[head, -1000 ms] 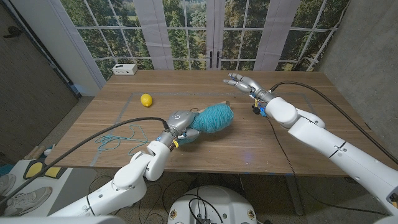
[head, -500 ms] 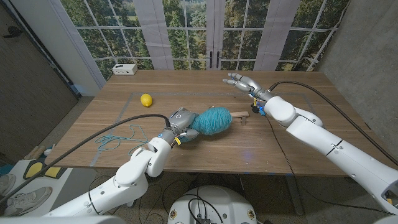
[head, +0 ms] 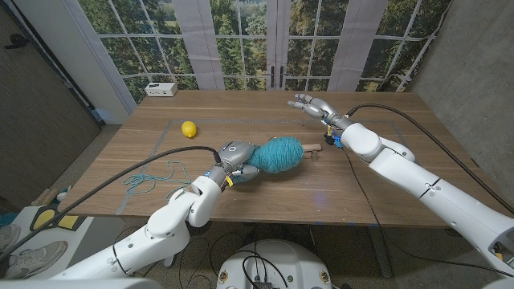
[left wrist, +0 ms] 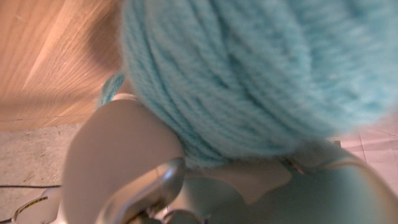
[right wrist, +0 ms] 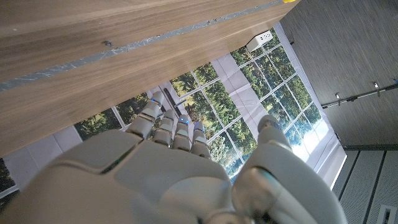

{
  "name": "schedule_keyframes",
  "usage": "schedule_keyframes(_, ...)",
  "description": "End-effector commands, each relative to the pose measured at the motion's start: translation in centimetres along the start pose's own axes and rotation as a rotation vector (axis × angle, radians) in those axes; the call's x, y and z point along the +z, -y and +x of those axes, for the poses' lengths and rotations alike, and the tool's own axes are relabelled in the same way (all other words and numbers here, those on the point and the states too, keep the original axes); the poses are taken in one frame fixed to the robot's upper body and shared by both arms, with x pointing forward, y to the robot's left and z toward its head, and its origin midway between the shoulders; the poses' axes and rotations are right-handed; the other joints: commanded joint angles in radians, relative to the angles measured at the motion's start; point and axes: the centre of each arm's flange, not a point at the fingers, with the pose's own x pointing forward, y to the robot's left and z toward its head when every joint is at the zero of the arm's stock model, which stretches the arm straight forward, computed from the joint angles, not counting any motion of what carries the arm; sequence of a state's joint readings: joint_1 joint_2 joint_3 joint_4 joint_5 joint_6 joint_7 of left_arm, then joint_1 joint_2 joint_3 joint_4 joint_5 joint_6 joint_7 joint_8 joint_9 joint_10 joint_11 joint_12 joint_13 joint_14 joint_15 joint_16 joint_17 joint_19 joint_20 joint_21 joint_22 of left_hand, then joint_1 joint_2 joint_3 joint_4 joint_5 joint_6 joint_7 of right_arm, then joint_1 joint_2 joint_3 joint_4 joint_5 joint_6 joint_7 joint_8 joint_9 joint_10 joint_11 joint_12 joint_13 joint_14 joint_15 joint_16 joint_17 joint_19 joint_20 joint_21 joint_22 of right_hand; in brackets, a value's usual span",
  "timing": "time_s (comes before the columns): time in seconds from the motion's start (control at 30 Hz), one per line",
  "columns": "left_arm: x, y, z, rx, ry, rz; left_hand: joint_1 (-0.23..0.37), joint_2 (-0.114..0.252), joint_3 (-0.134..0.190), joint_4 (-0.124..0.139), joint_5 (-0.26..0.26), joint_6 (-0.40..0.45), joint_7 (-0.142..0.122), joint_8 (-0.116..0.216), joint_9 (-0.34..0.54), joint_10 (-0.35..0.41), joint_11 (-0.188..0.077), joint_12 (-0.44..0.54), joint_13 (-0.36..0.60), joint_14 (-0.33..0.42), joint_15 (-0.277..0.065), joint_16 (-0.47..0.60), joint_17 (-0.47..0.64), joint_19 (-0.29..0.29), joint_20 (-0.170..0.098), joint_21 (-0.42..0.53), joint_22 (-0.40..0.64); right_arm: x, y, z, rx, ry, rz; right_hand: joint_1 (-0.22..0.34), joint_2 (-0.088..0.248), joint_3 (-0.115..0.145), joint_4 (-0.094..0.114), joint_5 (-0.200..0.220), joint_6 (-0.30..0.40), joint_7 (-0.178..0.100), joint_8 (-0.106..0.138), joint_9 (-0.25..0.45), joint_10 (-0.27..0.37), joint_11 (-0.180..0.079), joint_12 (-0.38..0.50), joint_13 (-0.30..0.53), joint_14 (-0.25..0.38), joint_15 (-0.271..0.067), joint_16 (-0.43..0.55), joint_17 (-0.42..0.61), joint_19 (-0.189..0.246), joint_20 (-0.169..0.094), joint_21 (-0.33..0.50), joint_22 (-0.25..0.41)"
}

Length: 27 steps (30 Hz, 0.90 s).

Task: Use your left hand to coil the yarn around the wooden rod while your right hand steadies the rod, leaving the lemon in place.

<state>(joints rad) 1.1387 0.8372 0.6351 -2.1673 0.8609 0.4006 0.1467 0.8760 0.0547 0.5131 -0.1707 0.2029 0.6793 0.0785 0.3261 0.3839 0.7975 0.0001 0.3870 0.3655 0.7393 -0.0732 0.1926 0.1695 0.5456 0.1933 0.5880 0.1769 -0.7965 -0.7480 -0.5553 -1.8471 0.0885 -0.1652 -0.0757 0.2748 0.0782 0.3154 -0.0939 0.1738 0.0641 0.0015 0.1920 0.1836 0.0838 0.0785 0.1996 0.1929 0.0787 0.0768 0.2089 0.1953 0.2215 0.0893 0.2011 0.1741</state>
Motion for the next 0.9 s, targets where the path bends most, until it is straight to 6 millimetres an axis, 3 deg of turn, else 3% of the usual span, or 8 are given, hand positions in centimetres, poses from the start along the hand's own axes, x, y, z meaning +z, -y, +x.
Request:
schedule_keyframes(0.03, 0.1, -0.9, -0.7, 0.084, -0.025, -0.093, -0.004, 0.141, 0.251, 0.261, 0.023, 0.117, -0.054, 0.020, 0.039, 0.170, -0.078, 0.033, 0.039, 0.019, -0.045, 0.006, 0.015, 0.099, -0.024, 0.022, -0.005, -0.3, 0.2, -0.2, -0.005, 0.004, 0.010, -0.006, 0.000, -0.002, 0.000, 0.007, -0.004, -0.003, -0.001, 0.003, 0.003, -0.003, -0.002, 0.003, 0.008, -0.002, -0.002, 0.000, 0.003, -0.004, -0.001, 0.003)
schedule_keyframes(0.17, -0.3, -1.2, -1.0, 0.091, -0.044, -0.073, 0.004, 0.131, 0.265, 0.281, 0.058, 0.080, -0.022, 0.053, 0.145, 0.156, -0.070, 0.146, 0.174, 0.230, -0.069, 0.047, 0.035, 0.370, -0.192, 0.106, -0.001, -0.1, 0.2, -0.3, -0.005, 0.005, 0.003, -0.006, 0.000, -0.003, 0.000, 0.007, -0.004, -0.003, -0.001, 0.003, 0.003, -0.003, -0.002, 0.003, 0.008, -0.002, -0.003, 0.000, 0.003, -0.003, -0.001, 0.003)
schedule_keyframes(0.2, -0.3, -1.4, -1.1, 0.082, -0.046, -0.047, 0.006, 0.128, 0.265, 0.282, 0.065, 0.075, -0.019, 0.059, 0.173, 0.144, -0.086, 0.185, 0.223, 0.313, -0.086, 0.065, 0.040, 0.428, -0.231, 0.120, -0.004, -0.1, 0.3, -0.4, -0.004, 0.006, 0.002, -0.006, 0.000, -0.002, -0.001, 0.007, -0.004, -0.003, -0.001, 0.003, 0.003, -0.002, -0.001, 0.003, 0.008, -0.002, -0.003, 0.000, 0.003, -0.004, -0.001, 0.003)
schedule_keyframes(0.23, -0.6, -1.4, -1.3, 0.104, -0.048, -0.057, 0.006, 0.128, 0.263, 0.282, 0.067, 0.073, -0.018, 0.060, 0.181, 0.137, -0.084, 0.197, 0.241, 0.346, -0.093, 0.075, 0.044, 0.443, -0.242, 0.124, -0.004, 0.0, 0.3, -0.4, -0.004, 0.005, -0.003, -0.005, 0.001, -0.002, -0.001, 0.008, -0.004, -0.003, 0.000, 0.003, 0.004, -0.002, -0.001, 0.003, 0.009, -0.001, -0.003, -0.001, 0.004, -0.004, -0.001, 0.003)
schedule_keyframes(0.33, -1.3, -2.0, -1.3, 0.070, -0.047, -0.047, 0.022, 0.133, 0.244, 0.266, 0.074, 0.066, -0.010, 0.065, 0.224, 0.090, -0.090, 0.269, 0.354, 0.514, -0.127, 0.160, 0.113, 0.517, -0.354, 0.167, 0.017, 0.3, 0.4, -0.6, -0.004, 0.001, -0.021, -0.002, 0.002, -0.001, -0.003, 0.008, -0.003, -0.003, 0.000, 0.003, 0.005, -0.002, -0.001, 0.003, 0.009, 0.000, -0.003, -0.001, 0.005, -0.003, -0.001, 0.003)
schedule_keyframes(0.4, -1.9, -2.4, -1.5, 0.090, -0.047, -0.038, 0.046, 0.134, 0.223, 0.247, 0.080, 0.070, -0.008, 0.063, 0.250, 0.067, -0.080, 0.330, 0.445, 0.614, -0.136, 0.248, 0.209, 0.522, -0.392, 0.253, 0.108, 0.5, 0.4, -0.7, -0.003, -0.004, -0.036, 0.000, 0.003, 0.000, -0.004, 0.009, -0.003, -0.002, 0.000, 0.003, 0.005, -0.002, -0.001, 0.003, 0.009, -0.001, -0.004, -0.002, 0.005, -0.003, -0.001, 0.003)
schedule_keyframes(0.6, -3.6, -4.5, -1.4, -0.004, -0.010, -0.012, 0.080, 0.119, 0.226, 0.240, 0.110, 0.088, -0.026, 0.049, 0.288, 0.030, -0.093, 0.433, 0.624, 0.661, -0.141, 0.485, 0.461, 0.471, -0.409, 0.497, 0.410, 0.9, 0.2, -1.1, -0.002, -0.031, -0.098, 0.009, 0.006, 0.004, -0.010, 0.010, -0.003, -0.003, 0.000, 0.003, 0.004, -0.002, -0.001, 0.003, 0.008, -0.004, -0.005, -0.003, 0.007, -0.002, 0.000, 0.003)
schedule_keyframes(0.9, -5.9, -8.4, -2.1, -0.118, -0.019, -0.026, 0.088, 0.093, 0.229, 0.221, 0.121, 0.097, -0.028, 0.040, 0.293, 0.013, -0.095, 0.453, 0.687, 0.658, -0.139, 0.581, 0.577, 0.434, -0.408, 0.580, 0.511, 1.0, -0.6, -2.1, 0.010, -0.097, -0.208, 0.052, 0.019, 0.024, -0.036, 0.014, -0.001, -0.006, 0.003, 0.003, 0.005, -0.002, -0.001, 0.002, 0.014, -0.006, -0.005, -0.006, 0.015, -0.003, 0.001, 0.002)
